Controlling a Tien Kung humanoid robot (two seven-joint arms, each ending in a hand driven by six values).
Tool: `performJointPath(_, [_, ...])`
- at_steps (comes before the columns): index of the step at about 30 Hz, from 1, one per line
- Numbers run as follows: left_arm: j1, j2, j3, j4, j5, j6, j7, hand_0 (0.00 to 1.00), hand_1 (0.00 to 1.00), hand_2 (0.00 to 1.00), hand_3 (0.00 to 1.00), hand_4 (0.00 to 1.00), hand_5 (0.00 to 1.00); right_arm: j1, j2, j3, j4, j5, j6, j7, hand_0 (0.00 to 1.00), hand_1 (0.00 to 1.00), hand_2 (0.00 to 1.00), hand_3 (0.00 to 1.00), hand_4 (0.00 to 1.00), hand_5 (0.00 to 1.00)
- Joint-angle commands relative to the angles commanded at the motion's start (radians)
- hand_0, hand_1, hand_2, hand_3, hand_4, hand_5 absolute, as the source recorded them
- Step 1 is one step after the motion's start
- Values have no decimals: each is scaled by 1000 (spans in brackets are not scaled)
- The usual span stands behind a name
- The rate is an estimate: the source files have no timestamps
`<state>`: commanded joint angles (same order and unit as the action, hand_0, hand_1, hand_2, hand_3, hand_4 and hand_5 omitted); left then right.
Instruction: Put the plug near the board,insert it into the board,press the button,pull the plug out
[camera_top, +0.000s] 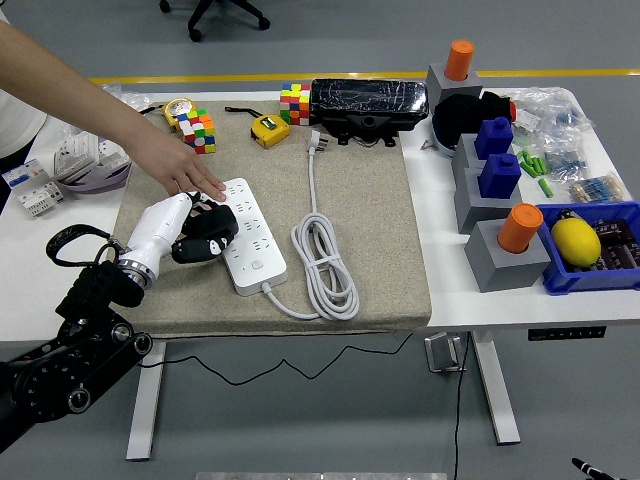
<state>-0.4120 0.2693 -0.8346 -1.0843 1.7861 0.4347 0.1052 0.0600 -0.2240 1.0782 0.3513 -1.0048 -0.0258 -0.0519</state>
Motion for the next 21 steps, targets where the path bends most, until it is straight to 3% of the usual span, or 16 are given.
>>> performJointPath(4, [25,10,-36,-30,-2,26,-32,351,390,364,451,603,21,-1,0,0,-1,-2,0,0,651,646,639,563,989,557])
performJointPath(9, [50,33,-60,-53,18,22,-25,355,392,365,452,607,20,-3,0,2,0,-2,0,0,651,646,639,563,989,557])
performJointPath(20, [83,49,-63,15,-71,-6,-49,385,415,395,497,621,49,1,1,0,1,-2,0,0,652,646,639,563,989,557])
performJointPath(21, [84,48,-62,20,-78,-9,-47,692,633,555,601,873,256,1,1,0,1,-2,0,0,651,646,638,563,989,557])
